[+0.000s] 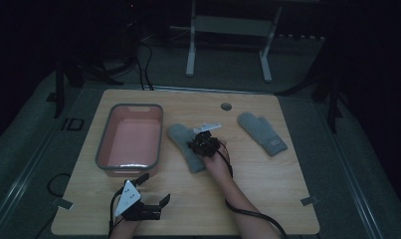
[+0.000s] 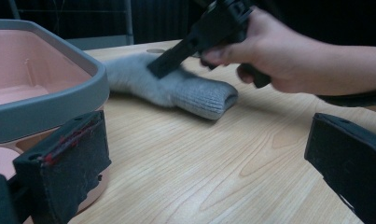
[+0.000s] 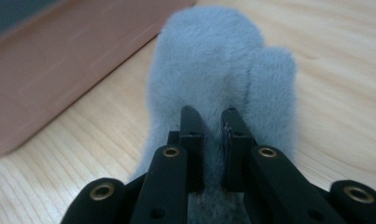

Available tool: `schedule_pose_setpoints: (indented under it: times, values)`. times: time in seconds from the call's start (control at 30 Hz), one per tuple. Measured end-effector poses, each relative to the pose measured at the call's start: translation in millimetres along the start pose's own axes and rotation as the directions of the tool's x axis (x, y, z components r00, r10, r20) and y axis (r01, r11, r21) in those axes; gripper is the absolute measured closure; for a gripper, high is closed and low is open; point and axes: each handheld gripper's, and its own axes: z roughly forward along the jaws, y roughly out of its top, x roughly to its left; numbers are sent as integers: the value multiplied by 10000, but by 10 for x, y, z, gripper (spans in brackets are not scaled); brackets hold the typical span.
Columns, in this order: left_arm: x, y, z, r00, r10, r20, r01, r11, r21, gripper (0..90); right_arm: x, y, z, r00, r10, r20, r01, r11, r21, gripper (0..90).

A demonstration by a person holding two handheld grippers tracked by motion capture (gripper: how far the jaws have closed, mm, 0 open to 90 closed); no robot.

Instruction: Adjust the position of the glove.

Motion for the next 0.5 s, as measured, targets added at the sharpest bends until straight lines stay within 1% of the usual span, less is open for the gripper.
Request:
schedule_pose_setpoints:
  times: [0.1,0.17,0.23,0.3,0.33,0.43,0.47,0.5]
  values:
    - [-1,1,4,10000,-1,15,1,10000,21,3,1,9,-170,9967,504,638,-474,9977,-474,820]
    - [0,1,5,10000,-38,71,38,10000,-7,3,-3,27,-280,9900,841,1131,-761,9944,-731,820]
    - [-2,4,5,10000,-38,39,37,9999,95,3,-5,43,-380,9768,1212,1767,-1063,9901,-916,820]
    - [-11,13,0,10000,32,51,-32,10000,18,3,-21,51,-470,9593,1735,2228,-1534,9826,-1047,820]
    - [-15,19,1,10000,78,42,-78,10000,-18,3,-32,50,-513,9509,1922,2426,-1698,9793,-1106,820]
    - [-23,28,14,9999,118,78,-117,9999,-68,3,-59,37,-621,9325,2425,2675,-2138,9679,-1322,820]
    - [-25,28,22,9999,121,102,-120,9999,-48,3,-62,30,-649,9285,2489,2756,-2185,9662,-1365,819]
    - [-27,27,29,9998,90,163,-89,9999,-49,3,-63,20,-677,9247,2484,2886,-2176,9667,-1350,819]
